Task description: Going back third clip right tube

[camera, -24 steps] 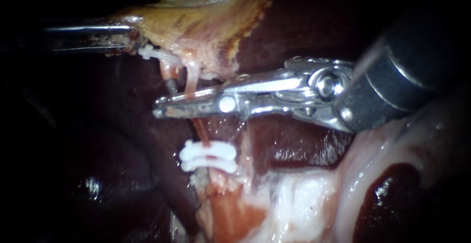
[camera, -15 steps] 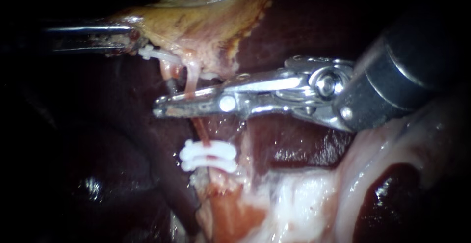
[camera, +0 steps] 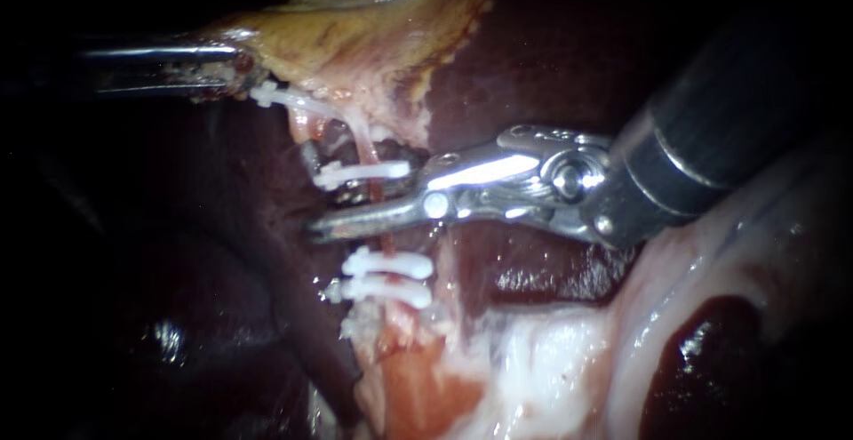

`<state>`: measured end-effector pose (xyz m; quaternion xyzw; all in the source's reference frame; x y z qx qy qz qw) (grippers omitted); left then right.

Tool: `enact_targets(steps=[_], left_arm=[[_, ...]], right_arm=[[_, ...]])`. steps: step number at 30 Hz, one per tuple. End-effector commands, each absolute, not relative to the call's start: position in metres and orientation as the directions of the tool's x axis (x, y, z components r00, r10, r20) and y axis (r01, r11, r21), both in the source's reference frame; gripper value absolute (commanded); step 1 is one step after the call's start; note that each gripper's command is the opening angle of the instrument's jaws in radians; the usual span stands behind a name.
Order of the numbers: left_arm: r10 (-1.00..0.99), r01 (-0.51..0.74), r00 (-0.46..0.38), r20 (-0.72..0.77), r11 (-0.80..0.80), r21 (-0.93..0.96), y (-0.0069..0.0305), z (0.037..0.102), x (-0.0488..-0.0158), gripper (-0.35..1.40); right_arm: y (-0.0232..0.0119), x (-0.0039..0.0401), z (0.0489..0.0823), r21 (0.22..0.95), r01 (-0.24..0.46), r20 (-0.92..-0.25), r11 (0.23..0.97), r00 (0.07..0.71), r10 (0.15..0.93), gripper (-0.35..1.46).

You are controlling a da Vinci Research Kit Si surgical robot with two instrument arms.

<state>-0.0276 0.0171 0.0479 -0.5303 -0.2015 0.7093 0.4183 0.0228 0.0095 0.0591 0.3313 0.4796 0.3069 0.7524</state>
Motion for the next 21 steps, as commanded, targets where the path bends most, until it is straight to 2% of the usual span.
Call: enact_targets(steps=[1,3,9,14,21], left_arm=[[0.807,-0.38,-0.088,-0.584,-0.569,-0.729,0.017,0.0479,-0.0277,-0.35],[0.807,-0.38,-0.088,-0.584,-0.569,-0.729,0.017,0.048,-0.0277,-0.35],[0.807,-0.38,-0.088,-0.584,-0.569,-0.729,0.017,0.0479,-0.0276,-0.35],[0.807,-0.38,-0.088,-0.584,-0.569,-0.729,0.017,0.0479,-0.0276,-0.35],[0.807,-0.38,-0.088,-0.584,-0.569,-0.729,0.017,0.048,-0.0276,-0.35]], right_arm=[[0.0096,0.0227,0.0591,0.767,-0.154,-0.547,0.623,0.35,0.76,0.5],[0.0097,0.0223,0.0591,0.724,-0.176,-0.591,0.667,0.34,0.732,0.5],[0.0089,0.0204,0.0572,0.604,-0.15,-0.709,0.783,0.347,0.614,0.5],[0.0078,0.0167,0.0553,0.502,-0.092,-0.787,0.86,0.364,0.498,0.5],[0.007,0.011,0.0548,0.406,-0.006,-0.848,0.914,0.37,0.38,0.5]])
